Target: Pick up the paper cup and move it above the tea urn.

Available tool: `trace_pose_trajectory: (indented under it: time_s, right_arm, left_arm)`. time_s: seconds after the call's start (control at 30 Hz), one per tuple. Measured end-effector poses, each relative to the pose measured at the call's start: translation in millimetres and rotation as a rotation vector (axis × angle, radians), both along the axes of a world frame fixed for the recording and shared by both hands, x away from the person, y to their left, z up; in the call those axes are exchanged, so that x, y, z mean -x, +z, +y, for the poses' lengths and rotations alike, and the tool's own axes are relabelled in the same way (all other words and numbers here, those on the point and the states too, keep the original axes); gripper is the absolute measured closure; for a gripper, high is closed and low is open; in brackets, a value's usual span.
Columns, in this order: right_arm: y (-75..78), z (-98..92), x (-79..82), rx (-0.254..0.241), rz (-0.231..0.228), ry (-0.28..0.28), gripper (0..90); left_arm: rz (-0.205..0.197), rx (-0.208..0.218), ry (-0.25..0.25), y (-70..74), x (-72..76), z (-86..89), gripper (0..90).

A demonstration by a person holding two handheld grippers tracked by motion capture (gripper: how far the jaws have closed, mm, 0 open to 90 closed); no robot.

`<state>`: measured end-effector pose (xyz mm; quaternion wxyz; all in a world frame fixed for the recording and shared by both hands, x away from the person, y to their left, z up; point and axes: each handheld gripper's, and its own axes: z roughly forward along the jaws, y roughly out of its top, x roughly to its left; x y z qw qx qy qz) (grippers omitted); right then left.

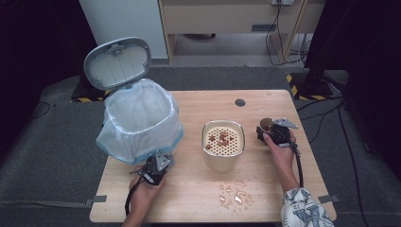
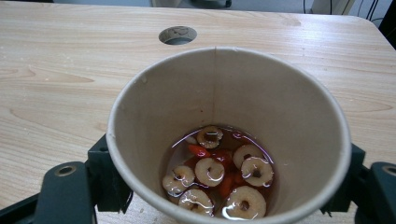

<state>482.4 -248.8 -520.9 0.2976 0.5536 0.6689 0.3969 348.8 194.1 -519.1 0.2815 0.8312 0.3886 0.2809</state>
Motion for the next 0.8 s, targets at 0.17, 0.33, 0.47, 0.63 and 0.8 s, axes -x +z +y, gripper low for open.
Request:
trace_pose_trajectory:
  time_s: [0.17,0.33,0.47,0.63,0.8]
  right_arm:
    - [1.3,-0.7,1.7,0.012,-0.002,0.021,28.5]
    - [3.4,-1.9,3.5,0.033,-0.016,0.050,31.0]
    - [6.3,-3.1,5.3,0.028,-0.021,0.060,31.6]
    - [15.1,-4.4,9.5,0.034,-0.028,0.076,31.6]
    - [26.2,-8.1,13.3,0.032,-0.041,0.088,32.0]
  left_arm:
    - [0.003,0.003,0.001,0.2,-0.1,0.3,89.7]
    - [0.004,0.003,0.001,0.2,-0.2,0.4,89.7]
    - [0.004,0.004,0.002,0.3,-0.2,0.5,89.7]
    - [0.002,0.006,0.003,0.0,0.0,0.5,89.7]
    - [0.002,0.004,0.002,0.1,0.0,0.3,89.7]
